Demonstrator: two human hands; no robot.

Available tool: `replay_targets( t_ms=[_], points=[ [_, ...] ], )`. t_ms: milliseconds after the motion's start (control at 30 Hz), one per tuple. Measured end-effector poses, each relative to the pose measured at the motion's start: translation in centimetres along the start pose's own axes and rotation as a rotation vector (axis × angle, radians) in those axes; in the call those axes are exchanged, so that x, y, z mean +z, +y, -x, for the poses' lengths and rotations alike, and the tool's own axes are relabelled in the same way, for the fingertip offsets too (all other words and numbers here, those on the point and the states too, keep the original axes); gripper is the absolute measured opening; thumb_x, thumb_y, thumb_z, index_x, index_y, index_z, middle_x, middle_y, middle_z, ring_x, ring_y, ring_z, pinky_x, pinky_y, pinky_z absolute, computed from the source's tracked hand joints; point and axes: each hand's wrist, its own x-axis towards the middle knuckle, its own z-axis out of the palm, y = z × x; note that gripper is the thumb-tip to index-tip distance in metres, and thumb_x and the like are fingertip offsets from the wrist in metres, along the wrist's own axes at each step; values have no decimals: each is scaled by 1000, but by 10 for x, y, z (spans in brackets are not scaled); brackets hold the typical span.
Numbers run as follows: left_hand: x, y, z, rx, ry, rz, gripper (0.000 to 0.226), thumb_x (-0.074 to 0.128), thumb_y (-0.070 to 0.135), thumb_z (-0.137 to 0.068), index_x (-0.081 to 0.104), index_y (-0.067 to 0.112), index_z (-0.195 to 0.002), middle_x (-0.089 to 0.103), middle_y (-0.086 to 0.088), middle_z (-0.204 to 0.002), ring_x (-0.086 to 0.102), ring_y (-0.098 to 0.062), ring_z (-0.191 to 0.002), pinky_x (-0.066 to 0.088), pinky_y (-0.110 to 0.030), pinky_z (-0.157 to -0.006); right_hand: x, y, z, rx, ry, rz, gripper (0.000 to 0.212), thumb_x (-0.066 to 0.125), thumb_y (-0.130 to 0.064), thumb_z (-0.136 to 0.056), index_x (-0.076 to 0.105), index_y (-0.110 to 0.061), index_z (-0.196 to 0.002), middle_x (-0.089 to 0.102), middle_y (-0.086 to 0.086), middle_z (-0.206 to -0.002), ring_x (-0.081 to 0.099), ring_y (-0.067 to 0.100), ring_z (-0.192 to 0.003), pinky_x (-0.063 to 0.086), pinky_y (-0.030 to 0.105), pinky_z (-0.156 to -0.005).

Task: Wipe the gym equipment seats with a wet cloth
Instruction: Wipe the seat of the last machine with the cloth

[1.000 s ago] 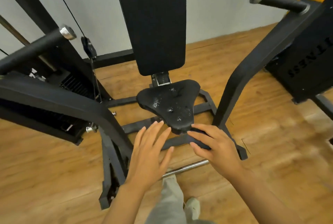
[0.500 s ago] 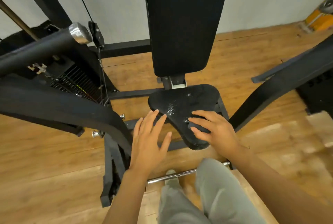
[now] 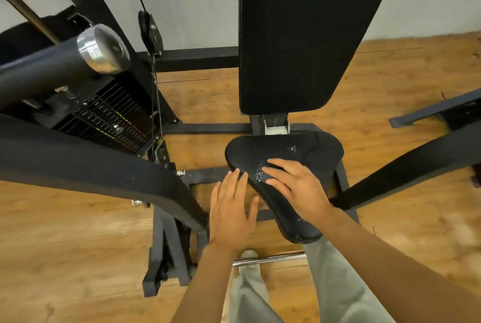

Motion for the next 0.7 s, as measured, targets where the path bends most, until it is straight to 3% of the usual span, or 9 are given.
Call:
replay_targets(
  t_ms=[133, 267, 333, 433, 533, 700],
  points=[
    [37, -7, -31, -66, -119, -45, 72, 16, 51, -94, 29, 14, -155, 26, -3, -162, 19, -19, -151, 14, -39, -122, 36, 30, -40, -35, -45, 9, 41, 45, -39, -97, 75, -16, -114, 69, 3, -123, 68, 28, -101, 58, 44, -81],
    [71, -19, -63, -29, -158, -157, 63, 29, 43, -97, 46, 5, -146, 43, -10, -153, 41, -24, -142, 34, -42, -117, 78, 55, -88, -77, -99, 8, 41, 46, -37, -94, 76, -16, -111, 69, 5, -123, 68, 30, -103, 58, 45, -84],
    [88, -26, -70, 4, -155, -205, 61, 31, 41, -99, 49, 3, -143, 46, -12, -150, 44, -25, -139, 27, -39, -116, 103, 65, -108, -107, -118, 2, 40, 45, -36, -93, 77, -16, -107, 70, 7, -121, 69, 31, -100, 58, 44, -83],
    [106, -38, -72, -9, -122, -215, 62, 26, 43, -103, 40, 1, -147, 36, -15, -156, 32, -25, -146, 17, -38, -119, 133, 76, -123, -105, -182, -20, 41, 44, -36, -93, 77, -15, -107, 69, 8, -122, 69, 31, -102, 57, 45, -84],
    [116, -46, -72, 15, -73, -192, 64, 18, 46, -107, 30, 2, -152, 27, -13, -160, 18, -21, -150, 12, -36, -122, 153, 88, -131, -142, -238, -40, 44, 42, -37, -95, 74, -15, -114, 65, 9, -130, 65, 32, -111, 52, 48, -96],
    [128, -55, -71, 39, 13, -118, 63, 22, 47, -107, 26, 3, -153, 24, -12, -162, 16, -21, -152, 10, -35, -124, 165, 92, -157, -75, -333, -61, 36, 51, -31, -102, 67, -12, -128, 56, 9, -143, 55, 33, -128, 30, 44, -116]
  ],
)
